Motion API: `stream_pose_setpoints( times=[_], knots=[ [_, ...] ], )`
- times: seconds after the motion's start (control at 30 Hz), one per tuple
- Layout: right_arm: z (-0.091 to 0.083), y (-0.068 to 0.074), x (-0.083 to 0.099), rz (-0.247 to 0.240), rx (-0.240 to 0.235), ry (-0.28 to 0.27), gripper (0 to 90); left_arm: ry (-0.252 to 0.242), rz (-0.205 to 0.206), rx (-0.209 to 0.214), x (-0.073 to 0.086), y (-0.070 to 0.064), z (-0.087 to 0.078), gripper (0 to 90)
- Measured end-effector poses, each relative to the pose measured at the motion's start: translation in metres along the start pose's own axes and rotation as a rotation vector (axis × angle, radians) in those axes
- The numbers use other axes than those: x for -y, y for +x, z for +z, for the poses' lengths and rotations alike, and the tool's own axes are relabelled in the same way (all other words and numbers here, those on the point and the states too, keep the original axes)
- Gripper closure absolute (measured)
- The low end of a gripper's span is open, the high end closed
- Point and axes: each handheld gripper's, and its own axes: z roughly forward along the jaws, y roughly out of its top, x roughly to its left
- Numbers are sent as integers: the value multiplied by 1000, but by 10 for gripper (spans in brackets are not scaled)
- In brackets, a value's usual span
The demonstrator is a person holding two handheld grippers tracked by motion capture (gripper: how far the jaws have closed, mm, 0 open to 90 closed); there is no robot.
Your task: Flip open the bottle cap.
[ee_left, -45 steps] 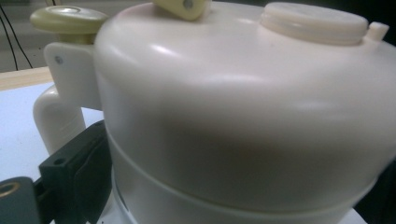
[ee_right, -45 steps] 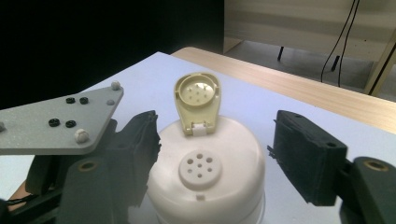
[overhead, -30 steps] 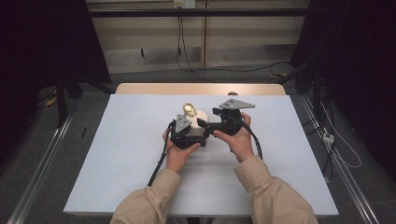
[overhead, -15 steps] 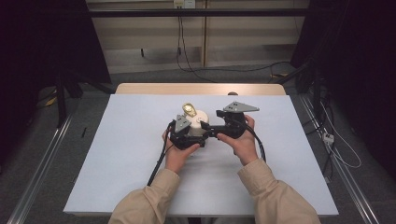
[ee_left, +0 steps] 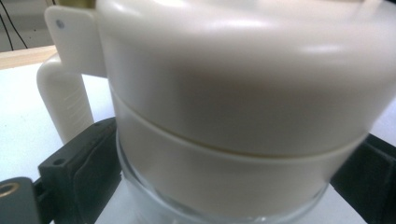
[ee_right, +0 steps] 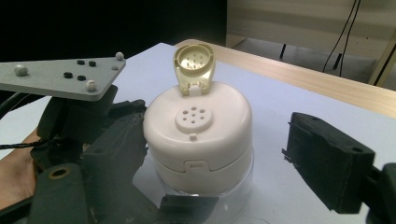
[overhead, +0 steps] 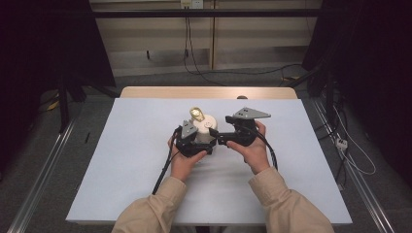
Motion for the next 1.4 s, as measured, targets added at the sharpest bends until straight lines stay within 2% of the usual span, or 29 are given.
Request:
stream_pose_setpoints(
  times=[0.17,0.4,0.57,0.67,0.73,0.8,0.93,1.23,1.33,1.4],
  knots=[
    [0,0,3,-4,-1,4,195,22,-6,8,1,1,-3,37],
    [-3,-1,6,-2,-5,6,192,25,-8,15,4,2,-12,49],
    [-8,-3,12,-3,-8,11,187,31,7,10,7,5,-21,51],
    [-13,-3,17,-5,-14,12,185,22,27,10,9,5,-30,53],
    [-16,-3,20,-6,-18,12,182,44,34,10,11,8,-36,55],
    [-19,-3,22,-12,-23,16,177,42,18,18,14,11,-42,56],
    [-27,-4,29,-11,-29,15,174,29,12,25,17,18,-58,58],
    [-47,-6,44,-8,-28,6,160,33,57,38,19,31,-90,58],
    [-52,-8,50,-6,-23,13,155,32,50,35,22,38,-100,57],
    [-55,-8,54,-9,-21,16,154,26,31,47,23,41,-108,57]
  ],
)
